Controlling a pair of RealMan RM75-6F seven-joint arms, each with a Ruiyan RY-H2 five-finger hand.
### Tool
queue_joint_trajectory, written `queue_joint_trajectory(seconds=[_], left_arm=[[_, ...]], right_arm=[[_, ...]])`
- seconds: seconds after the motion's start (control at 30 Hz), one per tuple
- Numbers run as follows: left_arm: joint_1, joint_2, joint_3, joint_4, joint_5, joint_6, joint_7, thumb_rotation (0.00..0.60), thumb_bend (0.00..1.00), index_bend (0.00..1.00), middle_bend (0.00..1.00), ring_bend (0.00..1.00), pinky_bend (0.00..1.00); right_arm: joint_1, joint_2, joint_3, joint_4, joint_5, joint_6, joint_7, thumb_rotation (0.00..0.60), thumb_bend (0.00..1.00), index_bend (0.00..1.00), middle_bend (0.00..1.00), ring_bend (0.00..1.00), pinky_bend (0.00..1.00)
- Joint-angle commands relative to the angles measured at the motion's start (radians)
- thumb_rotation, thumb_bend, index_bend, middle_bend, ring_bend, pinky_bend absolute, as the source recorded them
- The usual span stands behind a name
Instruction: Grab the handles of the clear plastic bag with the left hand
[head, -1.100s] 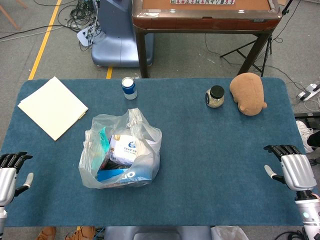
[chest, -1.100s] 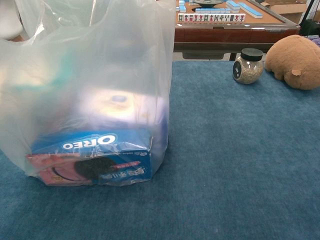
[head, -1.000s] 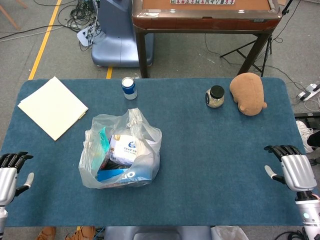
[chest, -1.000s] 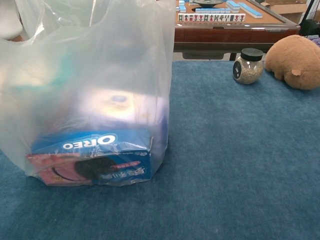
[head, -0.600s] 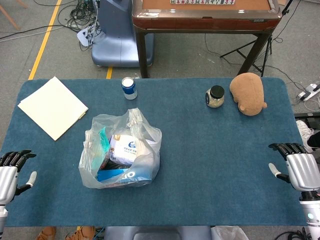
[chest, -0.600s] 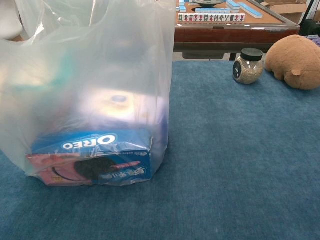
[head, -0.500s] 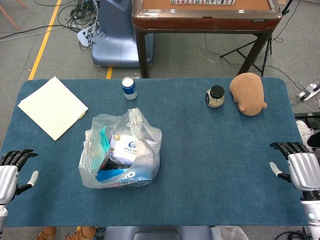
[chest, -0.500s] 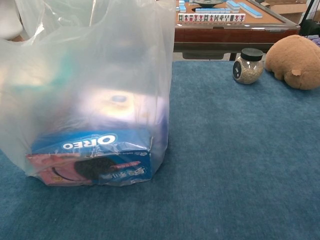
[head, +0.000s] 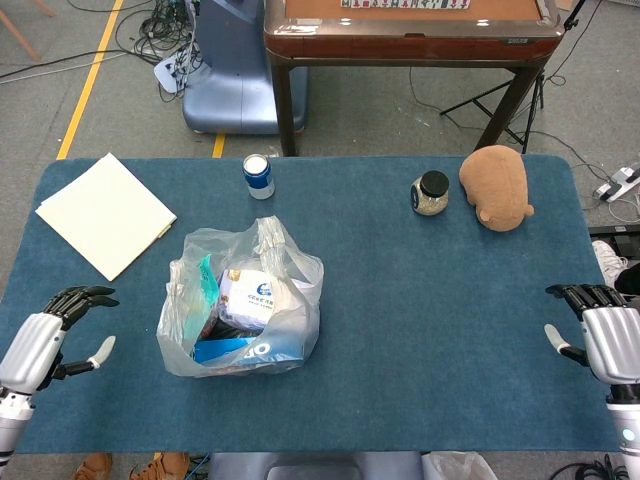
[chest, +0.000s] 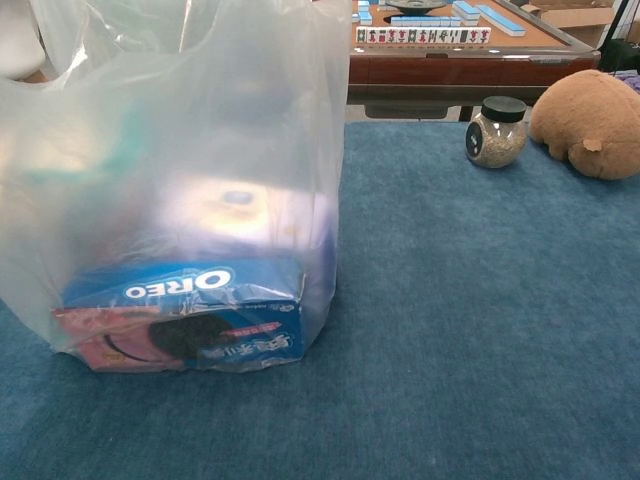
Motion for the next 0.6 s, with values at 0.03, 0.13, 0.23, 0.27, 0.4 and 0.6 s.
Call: queue_joint_trajectory(seconds=[0.03, 0.13, 0.23, 0.27, 0.4, 0.6], left_arm=[[-0.041, 0.027, 0.002, -0.017, 0.038, -0.025, -0.109, 0.500, 0.32, 0.32, 0.22, 0.18, 0.11], [-0.057, 0.041, 0.003, -0.023, 0.054, -0.029, -0.172, 0.450, 0.32, 0.32, 0.22, 0.18, 0.11], [-0.071, 0.050, 0.006, -0.029, 0.072, -0.027, -0.220, 0.368, 0.32, 0.32, 0.22, 0.18, 0.10], [-0.074, 0.051, 0.006, -0.030, 0.075, -0.027, -0.229, 0.358, 0.31, 0.32, 0.22, 0.18, 0.10], [-0.086, 0.059, 0.008, -0.035, 0.085, -0.025, -0.271, 0.307, 0.29, 0.32, 0.22, 0.17, 0.09], [-0.107, 0.087, 0.020, -0.048, 0.110, -0.019, -0.383, 0.245, 0.28, 0.32, 0.22, 0.17, 0.09]], right_arm=[[-0.001, 0.000, 0.000, 0.000, 0.002, 0.001, 0.000, 0.600, 0.27, 0.34, 0.38, 0.30, 0.29], [-0.003, 0.000, 0.000, -0.002, 0.002, 0.002, -0.001, 0.600, 0.27, 0.34, 0.38, 0.30, 0.29], [-0.004, -0.001, 0.000, -0.002, 0.002, 0.001, -0.003, 0.600, 0.27, 0.34, 0.38, 0.30, 0.29], [-0.003, -0.001, 0.000, -0.002, 0.002, 0.000, -0.003, 0.600, 0.27, 0.34, 0.38, 0.30, 0.29], [-0.002, -0.002, 0.001, -0.003, 0.000, 0.000, -0.004, 0.600, 0.27, 0.34, 0.38, 0.30, 0.29], [0.000, -0.006, 0.001, -0.006, -0.001, -0.003, -0.009, 0.600, 0.27, 0.34, 0.38, 0.30, 0.29]])
